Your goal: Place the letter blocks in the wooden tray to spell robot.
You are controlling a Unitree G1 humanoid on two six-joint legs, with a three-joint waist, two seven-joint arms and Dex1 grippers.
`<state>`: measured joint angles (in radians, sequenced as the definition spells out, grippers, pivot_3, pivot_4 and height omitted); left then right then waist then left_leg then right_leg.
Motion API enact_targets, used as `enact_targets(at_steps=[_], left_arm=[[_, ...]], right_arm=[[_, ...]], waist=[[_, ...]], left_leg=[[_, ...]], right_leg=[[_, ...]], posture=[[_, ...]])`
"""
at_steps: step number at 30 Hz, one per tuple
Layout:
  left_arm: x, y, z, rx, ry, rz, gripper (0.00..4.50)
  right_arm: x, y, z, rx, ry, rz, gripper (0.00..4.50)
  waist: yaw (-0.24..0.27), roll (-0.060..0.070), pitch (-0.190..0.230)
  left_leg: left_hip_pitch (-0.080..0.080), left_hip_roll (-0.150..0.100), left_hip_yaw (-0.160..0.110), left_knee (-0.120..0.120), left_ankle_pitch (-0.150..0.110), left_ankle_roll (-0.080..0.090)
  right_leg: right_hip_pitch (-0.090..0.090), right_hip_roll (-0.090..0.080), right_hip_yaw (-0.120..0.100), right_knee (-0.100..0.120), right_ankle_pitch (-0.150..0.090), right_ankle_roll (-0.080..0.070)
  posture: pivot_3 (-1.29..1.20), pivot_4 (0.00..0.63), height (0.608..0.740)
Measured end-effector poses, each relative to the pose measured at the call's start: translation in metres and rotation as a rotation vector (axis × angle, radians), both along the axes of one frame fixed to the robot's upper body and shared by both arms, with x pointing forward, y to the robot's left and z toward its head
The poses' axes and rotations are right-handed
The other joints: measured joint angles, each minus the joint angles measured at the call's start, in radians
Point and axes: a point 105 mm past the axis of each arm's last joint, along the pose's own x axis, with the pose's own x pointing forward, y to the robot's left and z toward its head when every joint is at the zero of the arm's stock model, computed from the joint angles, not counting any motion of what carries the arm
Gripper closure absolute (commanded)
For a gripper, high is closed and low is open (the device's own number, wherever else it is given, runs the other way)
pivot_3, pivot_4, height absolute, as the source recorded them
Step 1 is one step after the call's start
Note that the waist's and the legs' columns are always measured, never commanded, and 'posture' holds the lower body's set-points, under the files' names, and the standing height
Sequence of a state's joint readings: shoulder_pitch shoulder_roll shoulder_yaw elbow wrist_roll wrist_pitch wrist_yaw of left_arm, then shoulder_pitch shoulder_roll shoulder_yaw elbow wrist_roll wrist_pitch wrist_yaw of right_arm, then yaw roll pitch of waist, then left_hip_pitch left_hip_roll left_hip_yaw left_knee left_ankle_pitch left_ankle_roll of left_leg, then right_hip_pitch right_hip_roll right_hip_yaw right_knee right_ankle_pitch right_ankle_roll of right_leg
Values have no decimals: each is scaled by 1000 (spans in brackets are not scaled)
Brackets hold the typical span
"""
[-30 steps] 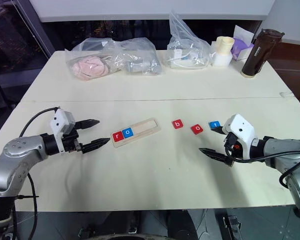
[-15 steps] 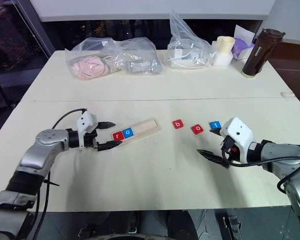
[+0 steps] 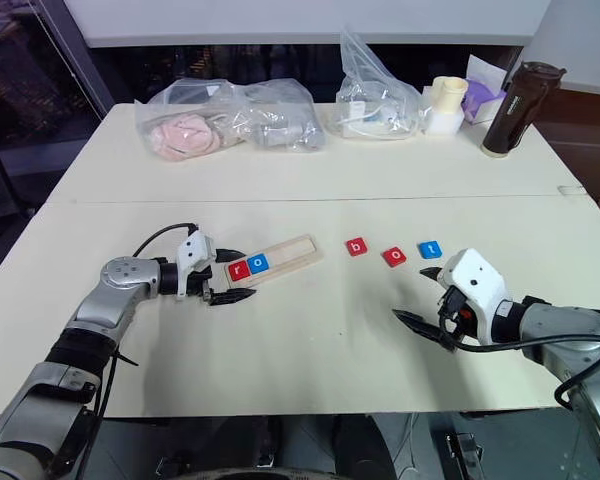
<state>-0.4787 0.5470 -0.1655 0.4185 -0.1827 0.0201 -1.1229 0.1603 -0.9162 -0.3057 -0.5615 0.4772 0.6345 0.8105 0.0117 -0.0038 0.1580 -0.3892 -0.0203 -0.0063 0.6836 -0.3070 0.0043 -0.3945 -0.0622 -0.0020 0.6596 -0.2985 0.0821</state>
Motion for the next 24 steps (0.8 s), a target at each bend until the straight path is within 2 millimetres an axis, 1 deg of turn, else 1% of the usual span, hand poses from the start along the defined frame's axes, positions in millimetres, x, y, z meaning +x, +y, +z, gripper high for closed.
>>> enact_targets(at_steps=[8,15,18,19,20,24], left_arm=[[-2,4,-4,-23,-12,33,45],[-2,1,-6,-45,-11,51,45],[-3,0,-7,-48,-9,47,833],[-3,0,-7,-51,-9,46,1254],[-3,0,-8,-51,-9,48,1332],[-3,0,-8,-51,-8,48,1331]], right_arm=[[0,0,1,-2,-4,2,0],[2,2,4,-4,-13,19,0],[3,2,4,-3,-9,20,0],[2,2,4,-3,-9,21,0],[2,2,4,-3,-8,22,0],[2,2,3,-3,-6,22,0]], waist=[[-1,0,0],[2,2,-1],[2,2,-1],[2,2,-1],[2,2,-1],[2,2,-1]], left_leg=[[1,0,0,0,0,0],[1,0,0,0,0,0],[1,0,0,0,0,0],[1,0,0,0,0,0],[1,0,0,0,0,0],[1,0,0,0,0,0]], right_leg=[[1,0,0,0,0,0],[1,-1,0,0,0,0],[1,-1,0,0,0,0],[1,-1,0,0,0,0],[1,-1,0,0,0,0],[1,-1,0,0,0,0]], posture=[[0,150,740],[0,150,740],[0,150,740],[0,150,740],[0,150,740],[0,150,740]])
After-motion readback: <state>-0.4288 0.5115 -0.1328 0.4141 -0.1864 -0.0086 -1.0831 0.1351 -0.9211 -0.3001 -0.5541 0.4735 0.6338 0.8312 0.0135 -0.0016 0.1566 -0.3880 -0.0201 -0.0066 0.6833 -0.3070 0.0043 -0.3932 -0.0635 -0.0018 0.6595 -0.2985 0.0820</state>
